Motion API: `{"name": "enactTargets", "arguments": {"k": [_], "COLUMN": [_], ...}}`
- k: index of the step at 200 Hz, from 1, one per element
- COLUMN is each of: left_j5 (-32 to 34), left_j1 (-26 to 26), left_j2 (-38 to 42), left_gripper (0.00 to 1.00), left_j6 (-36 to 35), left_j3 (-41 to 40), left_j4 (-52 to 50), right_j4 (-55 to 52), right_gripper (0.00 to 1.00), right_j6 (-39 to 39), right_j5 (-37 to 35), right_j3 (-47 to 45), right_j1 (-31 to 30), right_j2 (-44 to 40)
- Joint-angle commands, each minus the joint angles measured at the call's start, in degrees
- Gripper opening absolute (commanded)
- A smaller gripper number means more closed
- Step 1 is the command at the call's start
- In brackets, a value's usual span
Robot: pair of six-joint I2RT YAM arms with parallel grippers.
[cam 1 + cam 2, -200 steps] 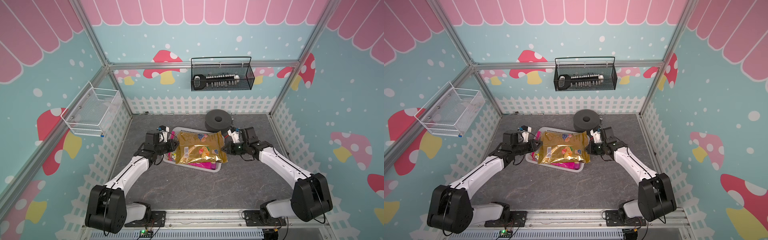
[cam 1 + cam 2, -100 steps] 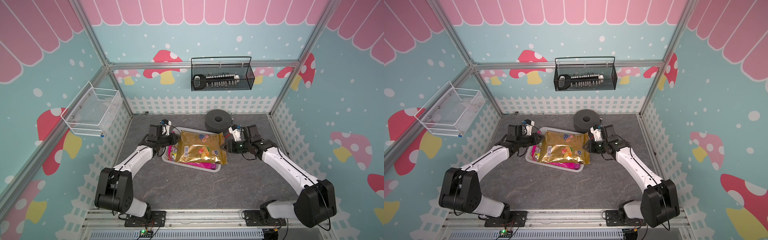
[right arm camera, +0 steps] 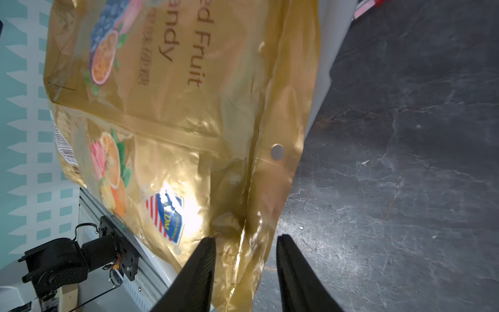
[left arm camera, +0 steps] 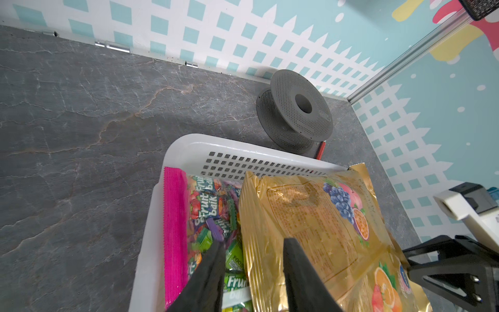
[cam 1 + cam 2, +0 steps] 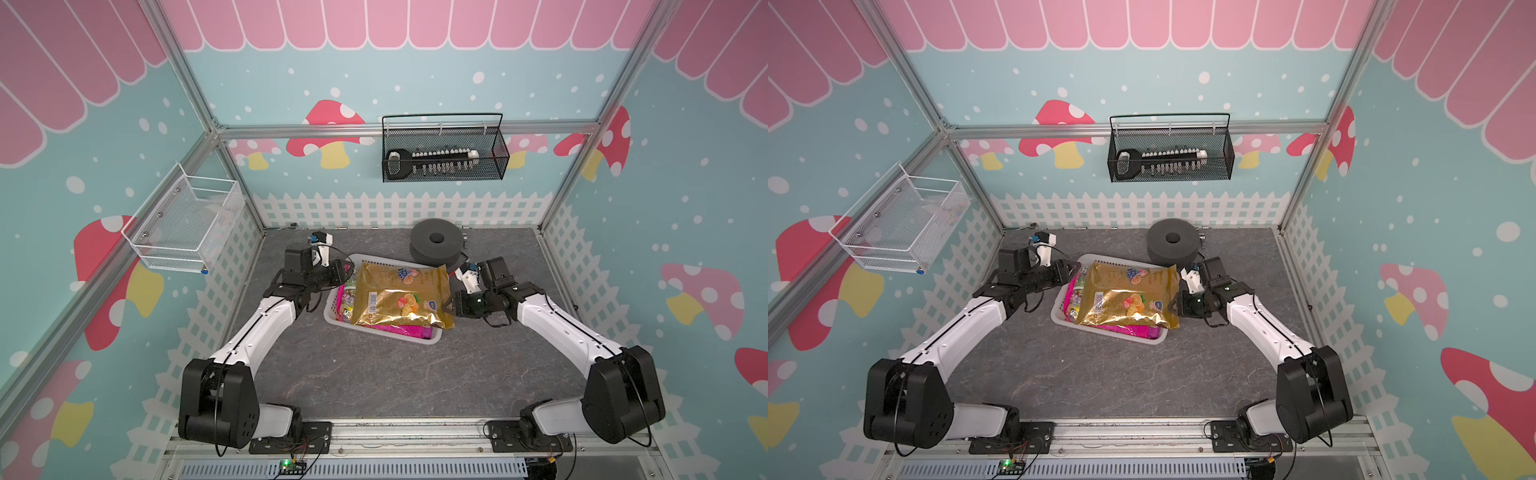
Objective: Put the candies in the basket
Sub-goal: Place the candy in the basket.
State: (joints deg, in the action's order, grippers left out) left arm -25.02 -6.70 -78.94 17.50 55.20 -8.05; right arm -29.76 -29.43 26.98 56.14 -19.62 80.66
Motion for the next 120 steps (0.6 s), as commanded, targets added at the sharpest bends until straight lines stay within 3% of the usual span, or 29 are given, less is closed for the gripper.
{"name": "enactTargets", "arguments": {"k": [1,12,29,120], "left_j5": [0.95,0.54,-0.27,-1.13], "left_j1": [0.55,0.55,0.56,0.55], "left_j2": [0.19,-0.04,-0.62,-1.63], "left_gripper": [0.4,0.4,0.4,0.38], "left_j6": [-1.76,-1.76,-1.68,-2.09], "left_j3": [-1.29,-1.32,-1.32,-1.56], "left_j4": [-1.24,-1.18,-1.17,-1.19], "right_j4": [1.97,2.57,3.82,7.68], "right_gripper": [0.4,0.26,0.13,0.08], "right_j6": [-0.38,-0.15,-0.52,-2.97], "right_j5": [3.15,4.14,6.37,8.88], "right_j3": [-1.11,-1.29,-1.47,1.42], "right_j1": [-0.41,-0.42,-0.63,-8.48], "right_j2": [0.09,0.02,-0.26,4.35]}}
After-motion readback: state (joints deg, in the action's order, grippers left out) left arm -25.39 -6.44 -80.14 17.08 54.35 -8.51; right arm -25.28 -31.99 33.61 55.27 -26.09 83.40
